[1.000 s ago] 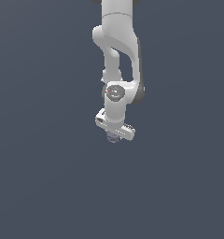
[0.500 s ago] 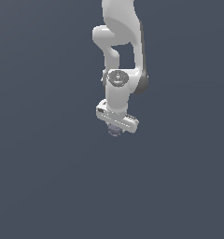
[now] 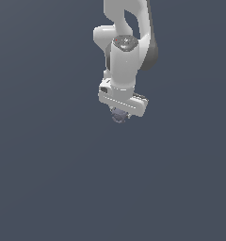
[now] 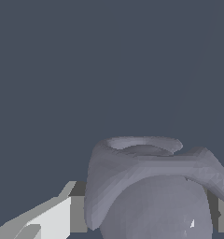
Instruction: Pick up the object and move it to a goal position.
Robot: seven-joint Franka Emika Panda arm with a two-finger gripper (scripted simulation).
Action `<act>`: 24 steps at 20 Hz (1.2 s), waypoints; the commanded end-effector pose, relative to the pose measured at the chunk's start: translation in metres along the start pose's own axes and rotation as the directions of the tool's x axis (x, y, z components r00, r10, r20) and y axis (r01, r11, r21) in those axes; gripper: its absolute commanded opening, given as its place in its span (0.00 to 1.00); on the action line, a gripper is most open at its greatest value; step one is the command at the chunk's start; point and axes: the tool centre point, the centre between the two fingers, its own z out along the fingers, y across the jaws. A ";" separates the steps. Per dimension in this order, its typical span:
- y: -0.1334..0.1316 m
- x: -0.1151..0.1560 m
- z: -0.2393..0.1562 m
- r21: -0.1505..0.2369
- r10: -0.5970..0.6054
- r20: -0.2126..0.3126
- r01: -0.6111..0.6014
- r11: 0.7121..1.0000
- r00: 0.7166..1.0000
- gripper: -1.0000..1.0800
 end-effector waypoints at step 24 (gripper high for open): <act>-0.012 -0.059 -0.260 -0.001 0.000 0.000 0.000 1.000 1.000 0.00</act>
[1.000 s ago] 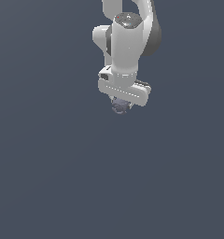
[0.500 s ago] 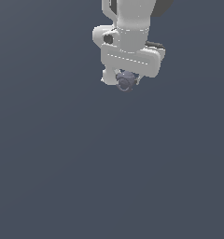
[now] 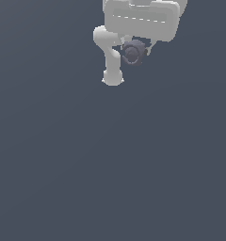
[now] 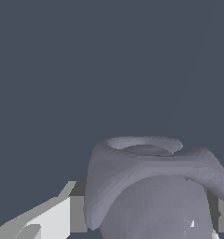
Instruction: Pick up the object and move it to a goal position.
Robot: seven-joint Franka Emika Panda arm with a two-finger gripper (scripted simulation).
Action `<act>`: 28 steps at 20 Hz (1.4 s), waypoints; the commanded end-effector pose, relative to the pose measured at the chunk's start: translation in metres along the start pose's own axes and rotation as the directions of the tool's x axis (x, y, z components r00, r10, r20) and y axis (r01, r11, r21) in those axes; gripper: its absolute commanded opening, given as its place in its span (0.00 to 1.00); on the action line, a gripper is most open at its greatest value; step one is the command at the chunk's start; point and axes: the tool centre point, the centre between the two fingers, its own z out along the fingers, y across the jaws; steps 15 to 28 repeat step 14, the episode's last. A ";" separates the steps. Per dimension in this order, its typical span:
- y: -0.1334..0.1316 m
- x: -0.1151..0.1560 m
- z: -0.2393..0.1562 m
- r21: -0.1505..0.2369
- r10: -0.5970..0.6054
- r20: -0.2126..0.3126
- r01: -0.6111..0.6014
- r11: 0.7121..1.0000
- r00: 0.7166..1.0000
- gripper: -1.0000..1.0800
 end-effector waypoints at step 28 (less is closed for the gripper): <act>-0.005 -0.010 -0.059 0.000 0.000 0.002 0.000 1.000 1.000 0.00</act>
